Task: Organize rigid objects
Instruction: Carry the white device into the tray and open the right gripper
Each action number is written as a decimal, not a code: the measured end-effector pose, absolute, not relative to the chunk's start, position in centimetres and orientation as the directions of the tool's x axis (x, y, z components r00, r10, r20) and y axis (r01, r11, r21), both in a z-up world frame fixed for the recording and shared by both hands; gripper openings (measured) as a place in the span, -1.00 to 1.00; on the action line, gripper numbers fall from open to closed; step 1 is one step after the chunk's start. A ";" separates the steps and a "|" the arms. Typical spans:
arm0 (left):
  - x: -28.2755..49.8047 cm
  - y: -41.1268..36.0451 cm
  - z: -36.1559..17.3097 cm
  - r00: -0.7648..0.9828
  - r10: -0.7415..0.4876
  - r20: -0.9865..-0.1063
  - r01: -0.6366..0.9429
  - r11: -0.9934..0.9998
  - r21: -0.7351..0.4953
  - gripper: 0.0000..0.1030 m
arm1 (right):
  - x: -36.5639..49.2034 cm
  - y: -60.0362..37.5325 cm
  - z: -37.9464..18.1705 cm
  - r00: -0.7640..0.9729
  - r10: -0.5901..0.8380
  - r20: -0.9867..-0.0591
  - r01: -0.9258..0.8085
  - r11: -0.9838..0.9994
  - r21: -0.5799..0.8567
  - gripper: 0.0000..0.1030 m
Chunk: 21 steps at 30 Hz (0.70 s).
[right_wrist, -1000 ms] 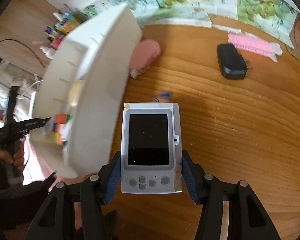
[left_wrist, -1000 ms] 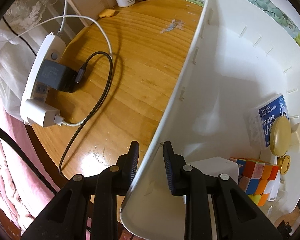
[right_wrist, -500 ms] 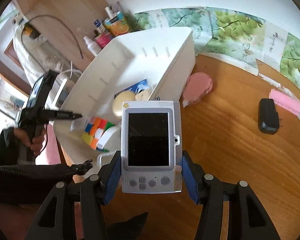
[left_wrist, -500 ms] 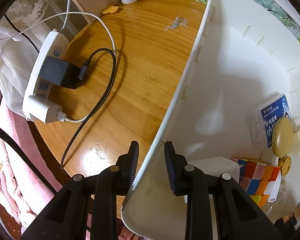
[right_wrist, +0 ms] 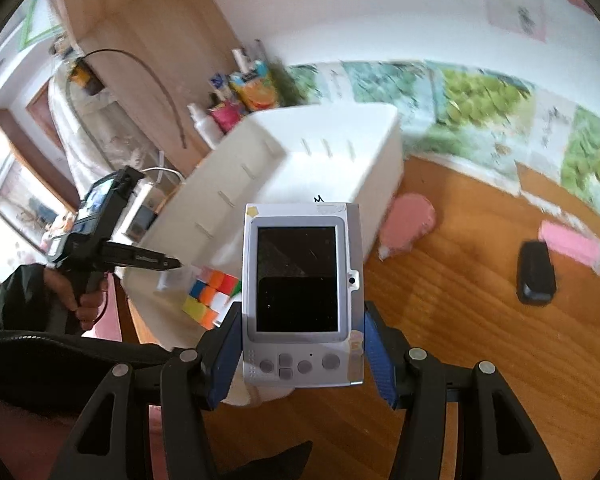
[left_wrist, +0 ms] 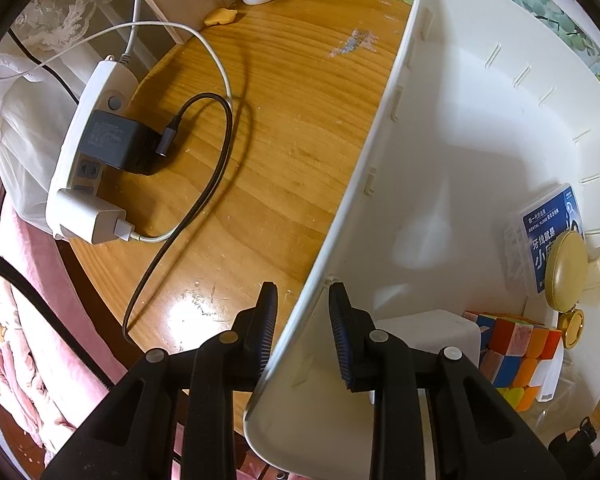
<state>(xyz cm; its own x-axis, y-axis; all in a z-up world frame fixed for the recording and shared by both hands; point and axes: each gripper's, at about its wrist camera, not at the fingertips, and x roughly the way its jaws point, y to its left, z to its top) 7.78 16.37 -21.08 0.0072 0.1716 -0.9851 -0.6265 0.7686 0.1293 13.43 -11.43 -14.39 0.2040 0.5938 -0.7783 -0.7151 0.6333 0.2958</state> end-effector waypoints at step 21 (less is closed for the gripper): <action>7.4 15.5 -20.9 0.007 0.198 -0.980 -0.635 0.758 0.149 -0.39 | 12.9 -5.2 -15.4 0.227 0.657 -0.719 -0.857 0.486 0.172 0.54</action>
